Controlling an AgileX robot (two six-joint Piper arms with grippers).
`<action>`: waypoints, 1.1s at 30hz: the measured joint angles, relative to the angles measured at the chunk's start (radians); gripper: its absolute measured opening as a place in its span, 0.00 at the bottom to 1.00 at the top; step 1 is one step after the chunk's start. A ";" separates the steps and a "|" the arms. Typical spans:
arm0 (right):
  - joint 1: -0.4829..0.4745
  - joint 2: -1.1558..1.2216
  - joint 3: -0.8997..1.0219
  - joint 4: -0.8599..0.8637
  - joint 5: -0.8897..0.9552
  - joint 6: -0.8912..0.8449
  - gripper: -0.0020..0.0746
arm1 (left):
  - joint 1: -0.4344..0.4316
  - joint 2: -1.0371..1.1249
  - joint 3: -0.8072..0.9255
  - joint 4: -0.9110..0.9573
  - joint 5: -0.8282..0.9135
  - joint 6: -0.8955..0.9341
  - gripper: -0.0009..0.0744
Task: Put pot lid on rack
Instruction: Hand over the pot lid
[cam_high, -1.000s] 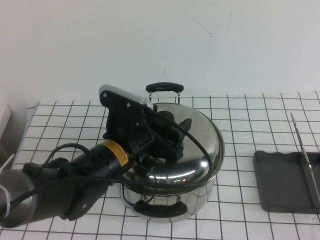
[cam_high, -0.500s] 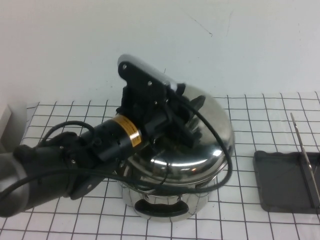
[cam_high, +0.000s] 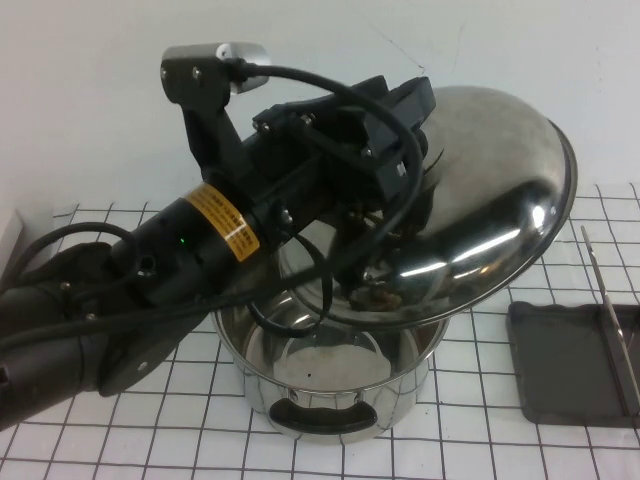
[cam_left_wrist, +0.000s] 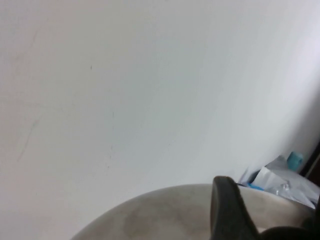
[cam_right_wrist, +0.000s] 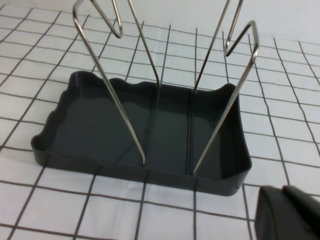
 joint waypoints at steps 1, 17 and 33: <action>0.000 0.000 0.000 0.000 0.000 0.000 0.02 | 0.000 0.000 0.000 0.000 0.000 -0.030 0.43; 0.000 0.000 0.000 0.090 -0.015 0.055 0.02 | 0.000 0.173 0.000 -0.037 -0.347 -0.368 0.43; 0.000 0.000 0.002 1.016 -0.147 0.266 0.02 | 0.000 0.338 -0.067 -0.088 -0.375 -0.574 0.43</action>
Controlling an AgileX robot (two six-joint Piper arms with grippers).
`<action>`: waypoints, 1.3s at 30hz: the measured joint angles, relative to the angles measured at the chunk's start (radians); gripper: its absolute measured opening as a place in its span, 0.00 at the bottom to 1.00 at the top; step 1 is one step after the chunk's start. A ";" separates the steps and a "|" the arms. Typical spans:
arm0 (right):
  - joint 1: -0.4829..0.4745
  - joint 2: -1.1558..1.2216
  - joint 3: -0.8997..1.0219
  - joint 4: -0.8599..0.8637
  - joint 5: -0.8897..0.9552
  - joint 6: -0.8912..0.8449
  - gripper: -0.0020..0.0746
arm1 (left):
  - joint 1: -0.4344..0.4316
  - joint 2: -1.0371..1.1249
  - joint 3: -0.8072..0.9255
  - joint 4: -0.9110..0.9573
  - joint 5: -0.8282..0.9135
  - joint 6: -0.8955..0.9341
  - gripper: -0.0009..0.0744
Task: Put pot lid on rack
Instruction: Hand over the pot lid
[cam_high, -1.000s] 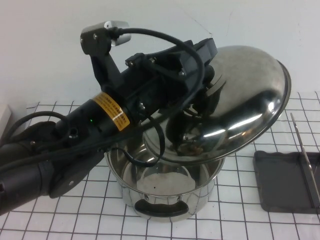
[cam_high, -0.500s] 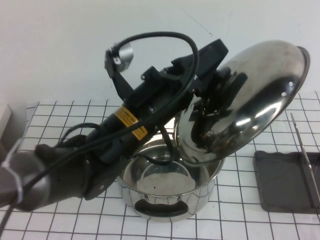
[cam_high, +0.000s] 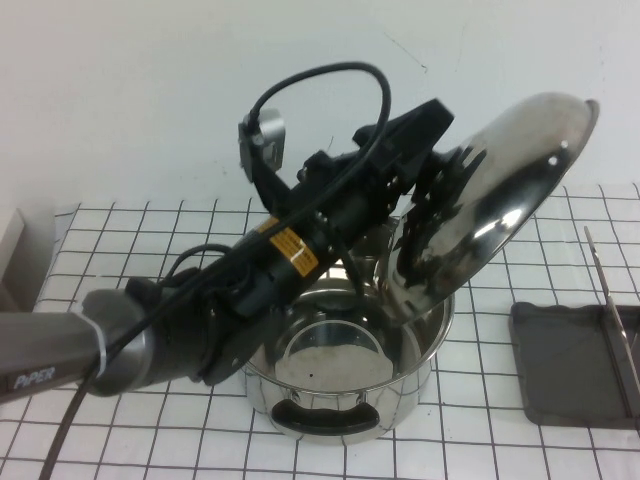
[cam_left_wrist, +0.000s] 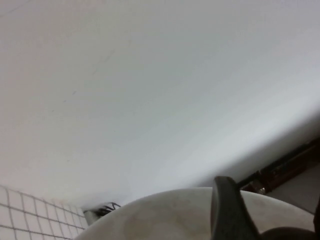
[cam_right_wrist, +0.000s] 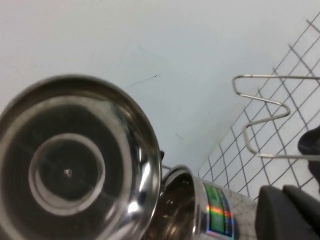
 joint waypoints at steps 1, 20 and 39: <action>0.000 0.000 0.000 0.038 0.007 -0.040 0.02 | 0.000 0.000 -0.017 0.012 0.000 0.000 0.43; 0.000 0.448 -0.411 0.667 0.262 -1.153 0.62 | 0.000 0.000 -0.129 0.089 -0.018 0.054 0.43; 0.000 1.095 -0.817 0.659 0.678 -1.154 0.70 | 0.000 0.000 -0.129 0.098 -0.018 0.078 0.43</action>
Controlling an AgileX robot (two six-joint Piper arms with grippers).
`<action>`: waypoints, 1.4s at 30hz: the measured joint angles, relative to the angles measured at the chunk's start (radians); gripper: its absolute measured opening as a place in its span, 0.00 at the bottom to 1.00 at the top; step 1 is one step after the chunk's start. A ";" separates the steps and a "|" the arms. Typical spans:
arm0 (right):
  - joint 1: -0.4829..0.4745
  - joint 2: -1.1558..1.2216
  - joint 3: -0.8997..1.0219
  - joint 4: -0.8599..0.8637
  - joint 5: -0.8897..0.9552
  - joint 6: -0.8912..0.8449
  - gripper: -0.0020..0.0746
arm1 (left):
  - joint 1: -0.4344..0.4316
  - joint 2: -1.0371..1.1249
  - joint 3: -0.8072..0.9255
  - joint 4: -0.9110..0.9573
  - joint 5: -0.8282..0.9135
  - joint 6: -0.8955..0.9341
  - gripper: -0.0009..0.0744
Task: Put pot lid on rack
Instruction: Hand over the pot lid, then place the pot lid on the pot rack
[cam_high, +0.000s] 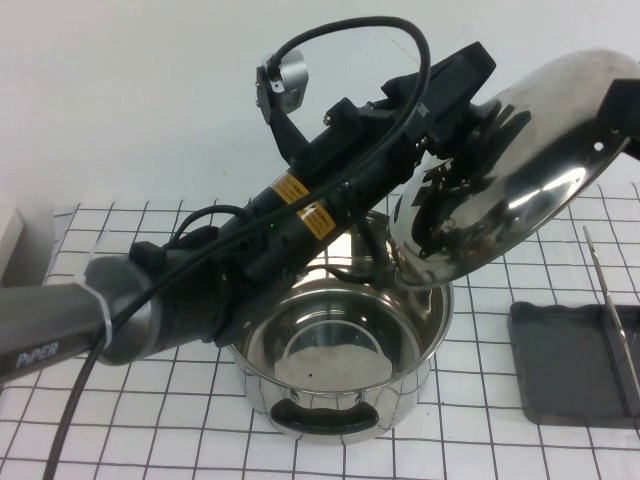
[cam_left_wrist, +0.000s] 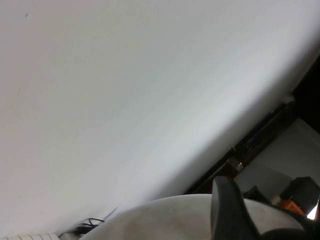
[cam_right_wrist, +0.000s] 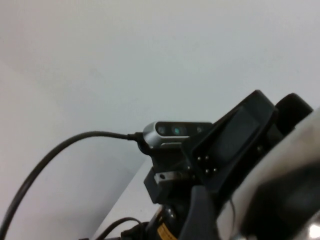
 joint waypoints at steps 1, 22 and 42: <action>0.000 0.013 -0.012 -0.002 0.008 0.000 0.70 | 0.000 0.000 0.000 0.006 0.000 0.002 0.43; 0.004 0.128 -0.070 -0.006 0.081 -0.082 0.07 | 0.002 0.028 0.000 0.120 0.019 0.008 0.63; 0.004 -0.076 -0.070 -0.407 -0.144 -0.094 0.07 | 0.388 -0.029 -0.001 0.889 -0.025 -0.159 0.06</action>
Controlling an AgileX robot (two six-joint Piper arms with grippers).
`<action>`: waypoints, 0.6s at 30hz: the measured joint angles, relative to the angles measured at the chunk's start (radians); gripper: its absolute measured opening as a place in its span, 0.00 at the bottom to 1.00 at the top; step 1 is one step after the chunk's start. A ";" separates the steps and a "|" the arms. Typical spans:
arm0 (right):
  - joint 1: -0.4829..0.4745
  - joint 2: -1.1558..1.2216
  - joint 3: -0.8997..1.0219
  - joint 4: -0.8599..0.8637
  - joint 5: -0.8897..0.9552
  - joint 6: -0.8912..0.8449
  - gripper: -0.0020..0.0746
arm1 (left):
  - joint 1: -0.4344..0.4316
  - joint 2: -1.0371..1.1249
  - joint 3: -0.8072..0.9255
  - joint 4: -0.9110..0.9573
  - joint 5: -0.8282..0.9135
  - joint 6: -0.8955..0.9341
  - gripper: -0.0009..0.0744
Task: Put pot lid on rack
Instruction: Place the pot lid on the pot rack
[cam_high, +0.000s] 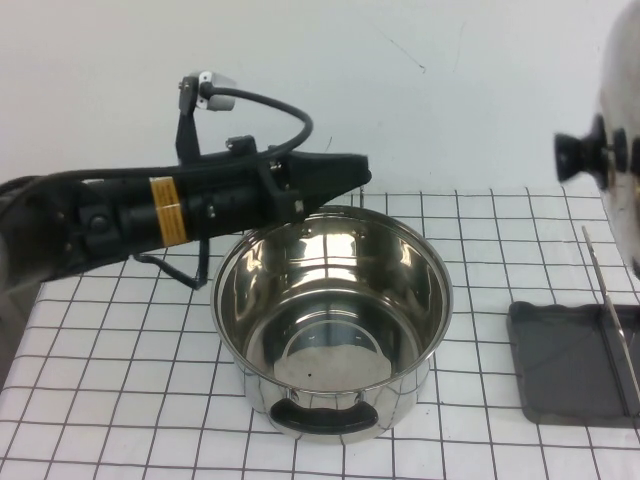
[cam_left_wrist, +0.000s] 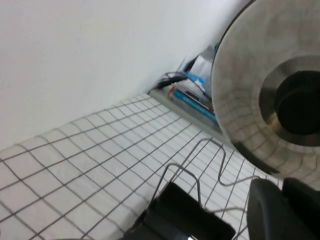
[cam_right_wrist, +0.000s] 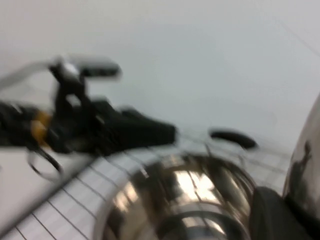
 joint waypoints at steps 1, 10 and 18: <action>0.000 -0.010 0.000 -0.073 -0.006 0.043 0.07 | 0.007 -0.006 0.000 0.029 0.000 -0.009 0.05; 0.000 0.059 0.000 -0.291 -0.042 0.180 0.07 | 0.015 -0.042 -0.002 0.161 0.004 -0.031 0.02; 0.000 0.186 0.000 -0.291 -0.044 0.184 0.07 | 0.015 -0.042 -0.002 0.232 -0.004 -0.068 0.01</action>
